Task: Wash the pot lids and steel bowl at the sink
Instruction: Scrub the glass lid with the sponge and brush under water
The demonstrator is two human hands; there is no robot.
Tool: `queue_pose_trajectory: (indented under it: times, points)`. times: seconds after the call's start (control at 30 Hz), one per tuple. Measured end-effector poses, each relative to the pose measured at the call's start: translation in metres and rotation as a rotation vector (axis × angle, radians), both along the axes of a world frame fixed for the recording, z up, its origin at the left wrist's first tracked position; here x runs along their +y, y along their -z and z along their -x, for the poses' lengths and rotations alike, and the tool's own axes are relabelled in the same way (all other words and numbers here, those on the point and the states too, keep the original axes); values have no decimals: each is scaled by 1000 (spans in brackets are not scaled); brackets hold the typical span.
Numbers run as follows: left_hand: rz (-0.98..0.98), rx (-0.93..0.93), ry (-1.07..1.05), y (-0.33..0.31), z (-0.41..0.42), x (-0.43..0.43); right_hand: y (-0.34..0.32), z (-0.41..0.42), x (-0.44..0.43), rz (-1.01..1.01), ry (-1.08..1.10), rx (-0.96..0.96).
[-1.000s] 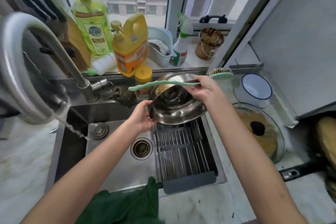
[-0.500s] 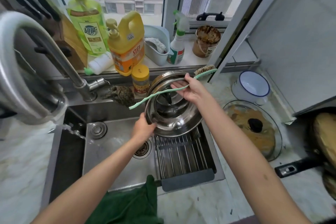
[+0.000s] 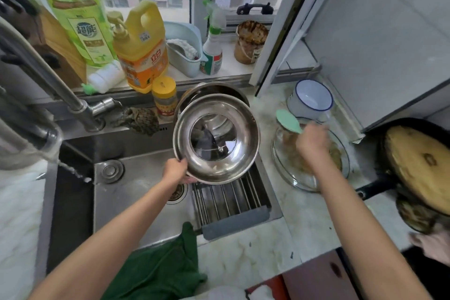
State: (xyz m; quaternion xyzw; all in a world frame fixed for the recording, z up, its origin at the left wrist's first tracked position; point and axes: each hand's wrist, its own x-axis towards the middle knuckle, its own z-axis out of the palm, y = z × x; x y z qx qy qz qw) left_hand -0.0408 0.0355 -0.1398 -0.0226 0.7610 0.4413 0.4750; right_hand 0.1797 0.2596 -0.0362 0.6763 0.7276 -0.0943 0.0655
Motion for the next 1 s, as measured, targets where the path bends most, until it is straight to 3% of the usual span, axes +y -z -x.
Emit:
queue_pose_trajectory:
  times: [0.1,0.23,0.43,0.57,0.67,0.83,1.0]
  points:
    - [-8,-64,0,-9,-6,-1,23,-31,12,40,64,-114]
    - [4,-96,89,-13,-9,-2,31,-39,21,38,12,-111]
    - [217,1,388,-39,-9,-21,32,-46,28,47,33,-73]
    - [299,184,672,-67,-9,-35,20,-41,29,-15,57,6]
    - [165,278,766,-87,-14,-39,-8,-32,23,-76,17,83]
    - [-241,157,623,-126,-30,-34,-64,-8,-23,-121,-101,212]
    - [-516,-137,356,-151,-35,-60,-88,51,-103,-4,-322,399]
